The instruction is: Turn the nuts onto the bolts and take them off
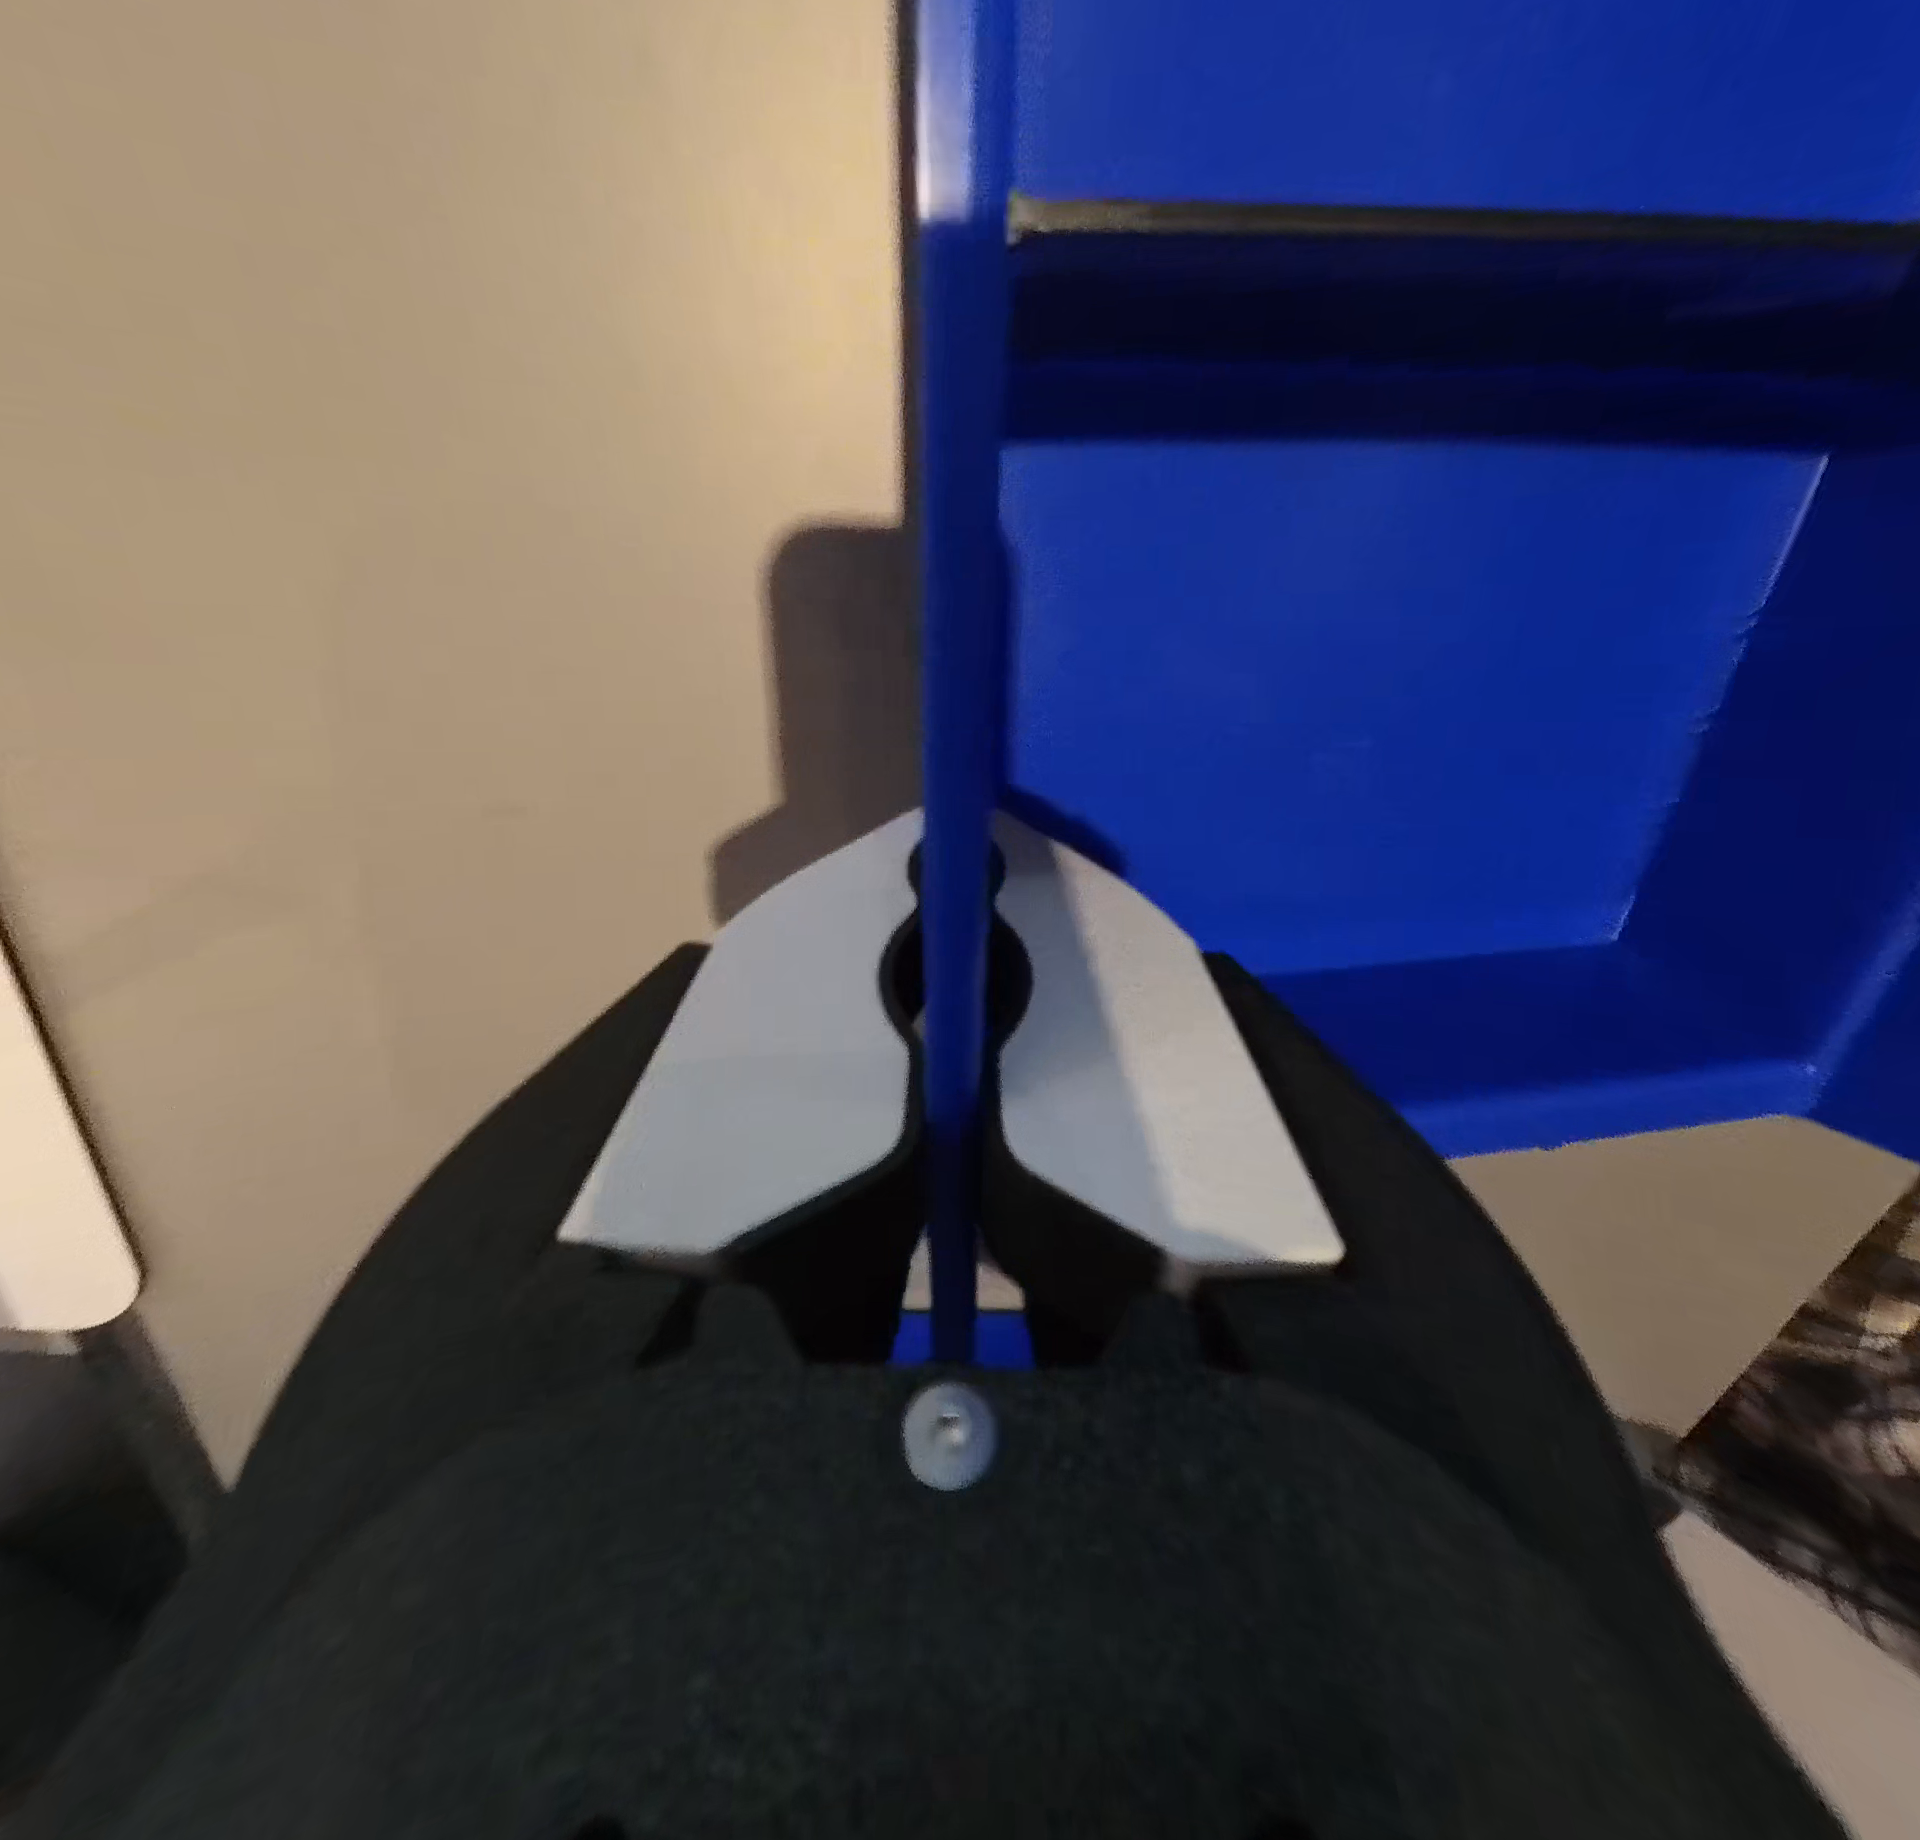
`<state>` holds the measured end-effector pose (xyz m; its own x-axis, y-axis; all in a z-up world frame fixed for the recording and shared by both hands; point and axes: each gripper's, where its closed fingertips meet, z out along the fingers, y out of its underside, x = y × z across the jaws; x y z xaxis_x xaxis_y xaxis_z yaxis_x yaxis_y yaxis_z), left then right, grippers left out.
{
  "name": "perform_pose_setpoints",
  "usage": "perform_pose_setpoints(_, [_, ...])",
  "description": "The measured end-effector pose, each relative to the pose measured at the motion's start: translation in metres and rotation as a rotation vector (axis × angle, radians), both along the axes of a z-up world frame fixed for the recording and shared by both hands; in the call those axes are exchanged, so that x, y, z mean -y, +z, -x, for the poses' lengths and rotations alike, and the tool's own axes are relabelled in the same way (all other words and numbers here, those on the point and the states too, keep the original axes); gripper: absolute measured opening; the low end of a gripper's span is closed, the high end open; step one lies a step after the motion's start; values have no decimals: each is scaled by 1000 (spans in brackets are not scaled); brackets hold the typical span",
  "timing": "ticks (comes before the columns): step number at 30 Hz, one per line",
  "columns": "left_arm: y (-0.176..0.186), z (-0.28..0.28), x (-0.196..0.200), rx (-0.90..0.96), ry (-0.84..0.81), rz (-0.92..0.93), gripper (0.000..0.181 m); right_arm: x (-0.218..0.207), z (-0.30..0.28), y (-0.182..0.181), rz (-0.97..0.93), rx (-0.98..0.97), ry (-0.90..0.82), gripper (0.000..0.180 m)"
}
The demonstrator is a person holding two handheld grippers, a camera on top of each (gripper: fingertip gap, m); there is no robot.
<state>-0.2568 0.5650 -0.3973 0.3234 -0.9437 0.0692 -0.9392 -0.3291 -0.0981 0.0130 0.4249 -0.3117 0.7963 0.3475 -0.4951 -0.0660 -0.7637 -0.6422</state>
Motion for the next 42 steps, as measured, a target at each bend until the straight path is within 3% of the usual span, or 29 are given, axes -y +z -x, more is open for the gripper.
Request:
perform_pose_setpoints(8, [-17,-2,16,91,31,72,6,-47,23,11,27,287,61,56])
perform_pose_setpoints(13, [11,6,1,134,57,-44,31,-63,22,8,113,418,59,72])
perform_pose_setpoints(16, [62,12,4,287,63,-135,45,-68,22,3,177,448,60,75])
perform_pose_setpoints(20, [158,36,33,619,59,-312,68,-79,25,-9,238,490,60,77])
perform_pose_setpoints(23, [228,75,78,920,62,-465,75,-84,30,-20,290,509,77,76])
perform_pose_setpoints(26, [270,126,136,1190,83,-569,75,-87,36,-31,345,532,95,72])
perform_pose_setpoints(29, [270,174,193,1318,117,-606,68,-88,39,-42,399,578,109,62])
perform_pose_setpoints(33, [239,214,244,1403,182,-589,70,-87,39,-56,499,616,123,41])
perform_pose_setpoints(36, [215,229,261,1433,242,-552,70,-89,32,-64,551,660,135,7])
perform_pose_setpoints(42, [187,245,256,1482,359,-500,66,-105,22,-65,553,658,272,3])
